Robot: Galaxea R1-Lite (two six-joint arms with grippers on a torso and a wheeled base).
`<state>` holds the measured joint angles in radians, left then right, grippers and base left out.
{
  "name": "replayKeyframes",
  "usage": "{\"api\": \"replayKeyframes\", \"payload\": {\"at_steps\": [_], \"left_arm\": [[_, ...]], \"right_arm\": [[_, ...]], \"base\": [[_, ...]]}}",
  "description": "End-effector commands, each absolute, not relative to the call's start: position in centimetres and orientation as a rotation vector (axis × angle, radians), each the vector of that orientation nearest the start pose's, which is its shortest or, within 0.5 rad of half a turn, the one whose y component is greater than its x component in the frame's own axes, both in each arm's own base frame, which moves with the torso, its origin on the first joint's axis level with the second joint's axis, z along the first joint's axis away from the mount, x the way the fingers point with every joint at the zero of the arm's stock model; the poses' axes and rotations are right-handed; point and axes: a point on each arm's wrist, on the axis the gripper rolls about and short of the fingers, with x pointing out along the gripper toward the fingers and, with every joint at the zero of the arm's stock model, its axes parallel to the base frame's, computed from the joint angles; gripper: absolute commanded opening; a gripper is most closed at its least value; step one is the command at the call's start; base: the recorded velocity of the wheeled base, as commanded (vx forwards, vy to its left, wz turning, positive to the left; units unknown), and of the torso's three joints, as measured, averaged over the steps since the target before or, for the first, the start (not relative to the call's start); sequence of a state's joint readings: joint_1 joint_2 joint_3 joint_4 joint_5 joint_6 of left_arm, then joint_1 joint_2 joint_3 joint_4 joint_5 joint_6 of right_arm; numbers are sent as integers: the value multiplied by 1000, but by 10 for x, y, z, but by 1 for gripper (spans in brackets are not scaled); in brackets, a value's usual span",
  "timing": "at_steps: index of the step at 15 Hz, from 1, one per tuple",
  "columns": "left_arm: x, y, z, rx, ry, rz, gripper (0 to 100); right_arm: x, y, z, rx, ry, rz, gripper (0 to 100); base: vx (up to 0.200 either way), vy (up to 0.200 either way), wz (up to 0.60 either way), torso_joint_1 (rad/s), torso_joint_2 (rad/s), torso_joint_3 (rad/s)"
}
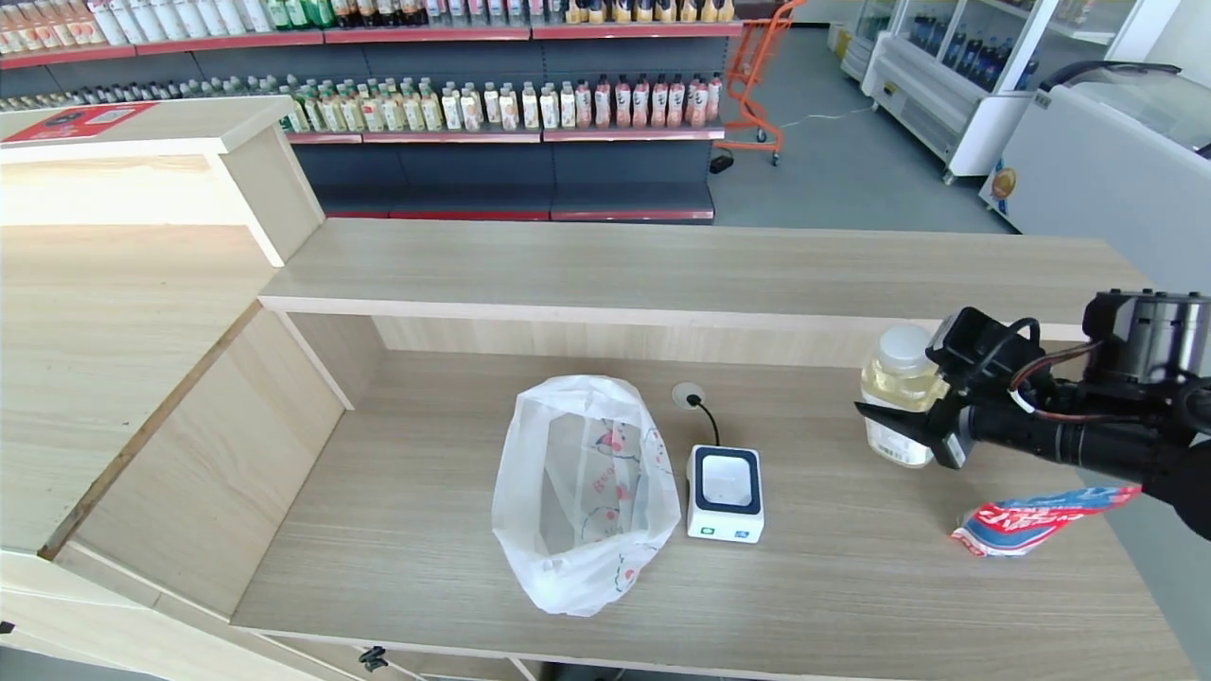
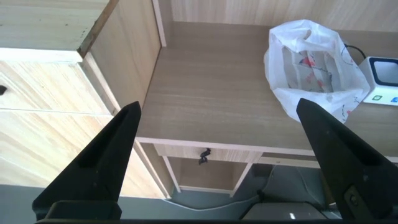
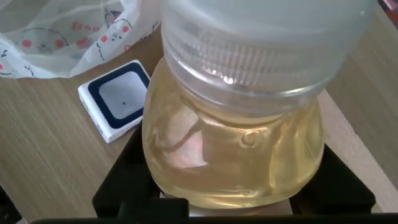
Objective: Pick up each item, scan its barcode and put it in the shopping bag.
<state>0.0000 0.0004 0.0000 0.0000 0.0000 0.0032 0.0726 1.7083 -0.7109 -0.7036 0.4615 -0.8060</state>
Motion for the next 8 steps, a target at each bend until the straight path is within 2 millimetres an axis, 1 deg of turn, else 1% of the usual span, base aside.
{"api": "replayKeyframes", "payload": {"at_steps": [1, 2, 4, 5, 7, 8], "left_arm": [[-23, 0, 75, 3, 0, 0, 100], [-23, 0, 75, 3, 0, 0, 100], [-23, 0, 75, 3, 0, 0, 100], [-23, 0, 75, 3, 0, 0, 100], [-23, 0, 75, 3, 0, 0, 100], [-23, 0, 75, 3, 2, 0, 100]], "right_arm": [[319, 43, 150, -717, 40, 718, 0], [323, 46, 149, -748, 5, 761, 0], [331, 56, 139, -792, -63, 888, 0], [336, 57, 132, -836, -130, 969, 0], [350, 51, 113, -886, -222, 1074, 0], [354, 48, 99, -901, -252, 1121, 0]], "base": [[0, 0, 0, 0, 0, 0], [0, 0, 0, 0, 0, 0], [0, 0, 0, 0, 0, 0], [0, 0, 0, 0, 0, 0], [0, 0, 0, 0, 0, 0], [0, 0, 0, 0, 0, 0]]}}
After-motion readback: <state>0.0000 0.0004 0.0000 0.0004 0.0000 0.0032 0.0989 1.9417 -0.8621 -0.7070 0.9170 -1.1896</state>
